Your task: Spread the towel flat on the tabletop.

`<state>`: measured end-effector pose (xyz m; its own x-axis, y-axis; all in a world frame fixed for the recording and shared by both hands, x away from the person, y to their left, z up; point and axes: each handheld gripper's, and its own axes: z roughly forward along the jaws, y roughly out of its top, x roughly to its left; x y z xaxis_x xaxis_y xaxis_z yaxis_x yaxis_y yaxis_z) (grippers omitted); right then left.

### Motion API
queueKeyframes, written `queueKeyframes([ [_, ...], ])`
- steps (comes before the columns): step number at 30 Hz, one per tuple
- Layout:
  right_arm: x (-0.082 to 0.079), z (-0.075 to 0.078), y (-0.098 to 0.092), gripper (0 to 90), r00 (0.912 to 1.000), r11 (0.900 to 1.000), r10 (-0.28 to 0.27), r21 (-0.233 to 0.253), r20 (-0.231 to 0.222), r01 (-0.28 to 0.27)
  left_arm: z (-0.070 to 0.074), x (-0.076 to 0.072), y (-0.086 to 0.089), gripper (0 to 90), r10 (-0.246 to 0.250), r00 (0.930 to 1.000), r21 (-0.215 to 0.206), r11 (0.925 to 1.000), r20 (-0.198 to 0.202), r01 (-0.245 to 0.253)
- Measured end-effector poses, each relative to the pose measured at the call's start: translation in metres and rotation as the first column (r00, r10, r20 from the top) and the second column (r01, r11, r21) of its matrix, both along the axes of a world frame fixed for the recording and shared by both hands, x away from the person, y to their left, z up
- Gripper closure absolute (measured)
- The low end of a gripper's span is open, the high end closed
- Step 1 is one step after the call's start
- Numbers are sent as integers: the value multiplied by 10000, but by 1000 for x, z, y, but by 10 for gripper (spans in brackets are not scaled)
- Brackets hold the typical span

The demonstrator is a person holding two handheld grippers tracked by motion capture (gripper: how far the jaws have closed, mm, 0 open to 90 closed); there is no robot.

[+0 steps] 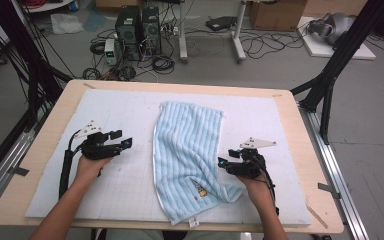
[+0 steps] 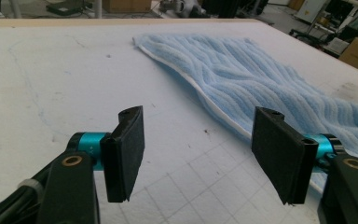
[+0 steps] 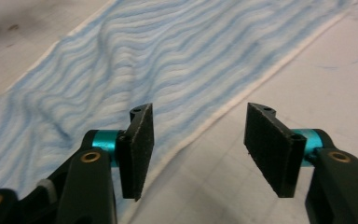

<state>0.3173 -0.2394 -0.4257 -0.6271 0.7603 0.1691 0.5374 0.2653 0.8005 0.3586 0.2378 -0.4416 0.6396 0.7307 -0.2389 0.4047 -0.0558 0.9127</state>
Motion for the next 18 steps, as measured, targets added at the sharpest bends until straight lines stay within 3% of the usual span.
queueKeyframes([
  [4,2,1,-8,316,9989,9990,-432,158,182,429,-1,1,-12,347,-227,9997,-43,9997,26,227],
  [8,2,1,-14,270,9972,9972,-697,305,269,689,-1,6,-23,327,-287,9994,376,9989,-183,293],
  [13,2,0,-16,264,9970,9973,-718,160,280,714,2,16,-37,319,-414,9972,14,9991,-629,416],
  [18,1,1,-19,265,9964,9969,-737,316,409,724,3,26,-63,307,-685,9921,374,9967,-1051,727],
])
